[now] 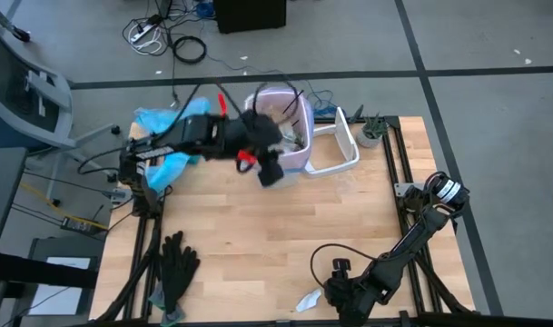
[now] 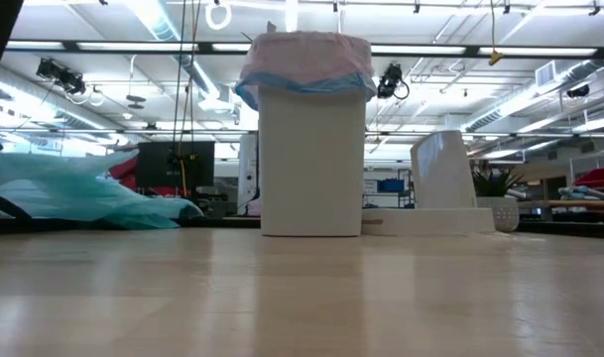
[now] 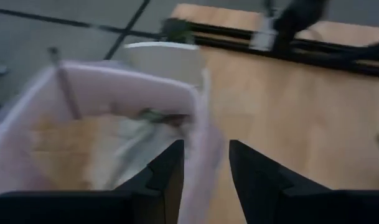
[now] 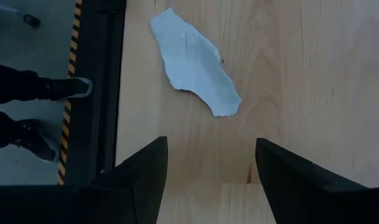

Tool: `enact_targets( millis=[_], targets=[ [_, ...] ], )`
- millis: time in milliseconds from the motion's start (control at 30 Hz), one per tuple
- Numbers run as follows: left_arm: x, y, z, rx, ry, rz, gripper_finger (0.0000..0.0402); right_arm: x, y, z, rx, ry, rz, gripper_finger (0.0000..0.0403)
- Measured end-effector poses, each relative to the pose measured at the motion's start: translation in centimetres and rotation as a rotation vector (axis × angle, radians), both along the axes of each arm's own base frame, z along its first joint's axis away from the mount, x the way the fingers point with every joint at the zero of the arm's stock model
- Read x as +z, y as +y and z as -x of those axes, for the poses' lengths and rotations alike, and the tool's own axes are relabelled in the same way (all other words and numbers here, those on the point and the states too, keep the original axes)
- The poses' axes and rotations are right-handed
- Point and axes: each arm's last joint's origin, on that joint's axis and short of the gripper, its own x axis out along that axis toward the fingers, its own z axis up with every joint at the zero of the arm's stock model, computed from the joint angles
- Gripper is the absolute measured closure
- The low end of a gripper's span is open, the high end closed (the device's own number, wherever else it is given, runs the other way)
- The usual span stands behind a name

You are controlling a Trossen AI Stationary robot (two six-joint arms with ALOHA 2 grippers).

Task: Place trash/remove bag and relplace
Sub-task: Put the white paper into the trash bin

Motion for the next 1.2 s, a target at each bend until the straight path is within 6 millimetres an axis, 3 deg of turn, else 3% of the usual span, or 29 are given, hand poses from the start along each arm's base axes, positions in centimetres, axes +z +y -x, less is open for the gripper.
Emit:
enact_targets(
  millis=[100,233,400,567,700,800,1000,1200],
  targets=[
    [0.1,-3.1,0.0,-0.036,-0.039,0.043,0.027,0.0,0.0,0.0,0.001,0.0,0.0,0.0175],
    [-0.9,-9.1,0.0,-0.135,-0.065,0.033,0.0274,0.0,0.0,0.0,0.016,-0.003,0.009,0.0175],
    [-5.3,-15.8,1.0,-0.111,-0.011,-0.142,0.0275,0.0,0.0,0.0,0.024,-0.008,0.01,0.0175],
    [-10.6,-19.3,4.0,-0.055,-0.049,-0.07,0.0275,0.3,0.4,-0.3,0.074,-0.046,-0.008,0.0175],
    [-14.6,-20.4,6.3,-0.089,-0.236,0.095,0.0279,0.7,0.9,-0.6,0.158,-0.097,-0.043,0.0175],
    [-17.8,-20.2,7.8,-0.208,-0.378,0.253,0.0285,0.9,1.1,-0.9,0.213,-0.133,-0.035,0.0175],
    [-24.1,-18.0,10.9,-0.352,-0.602,0.422,0.0301,0.9,0.6,-1.5,0.266,-0.154,0.009,0.0175],
    [-28.9,-15.7,13.4,-0.27,-0.596,0.463,0.0305,0.9,-0.8,-3.3,0.225,-0.176,0.011,0.0175]
  ],
)
